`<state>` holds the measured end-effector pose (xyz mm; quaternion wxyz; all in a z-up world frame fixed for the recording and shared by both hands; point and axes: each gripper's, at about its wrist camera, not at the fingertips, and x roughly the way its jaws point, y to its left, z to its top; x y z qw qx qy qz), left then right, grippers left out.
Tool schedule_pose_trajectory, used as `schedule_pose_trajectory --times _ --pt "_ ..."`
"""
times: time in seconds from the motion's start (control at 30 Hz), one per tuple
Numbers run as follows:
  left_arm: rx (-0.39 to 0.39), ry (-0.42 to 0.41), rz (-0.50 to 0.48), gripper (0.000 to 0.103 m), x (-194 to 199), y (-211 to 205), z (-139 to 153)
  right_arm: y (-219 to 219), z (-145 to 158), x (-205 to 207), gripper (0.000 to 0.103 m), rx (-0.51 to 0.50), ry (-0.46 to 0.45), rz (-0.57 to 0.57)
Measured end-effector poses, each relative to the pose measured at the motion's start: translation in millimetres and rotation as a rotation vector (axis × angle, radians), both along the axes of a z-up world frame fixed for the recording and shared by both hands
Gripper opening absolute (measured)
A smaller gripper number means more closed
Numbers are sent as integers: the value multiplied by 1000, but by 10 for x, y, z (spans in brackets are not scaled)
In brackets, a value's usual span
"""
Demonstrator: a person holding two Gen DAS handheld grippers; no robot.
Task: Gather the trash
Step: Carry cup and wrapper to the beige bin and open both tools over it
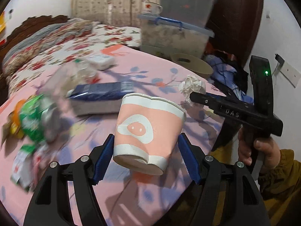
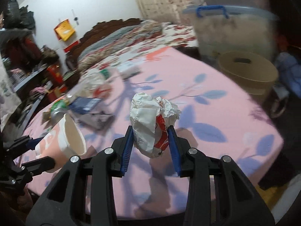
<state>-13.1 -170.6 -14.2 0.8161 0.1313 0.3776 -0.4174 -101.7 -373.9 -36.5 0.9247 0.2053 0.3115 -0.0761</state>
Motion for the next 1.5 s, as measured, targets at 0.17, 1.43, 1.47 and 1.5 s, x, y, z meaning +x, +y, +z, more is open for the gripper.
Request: schedule_pose_trajectory --times 0.17,1.43,1.47,1.5 --pt "69 21 -55 65 138 -519 -177 -196 -61 -112 40 -39 -6 -55" --pt "-89 228 -120 81 1185 -2589 309 -1930 -77 233 59 182 -132 -324" --pt "-97 210 -127 81 1073 -2363 350 -1825 -77 263 58 192 -132 -296" --pt "-100 196 -132 81 976 -2159 367 -1703 -75 304 56 202 -130 -264"
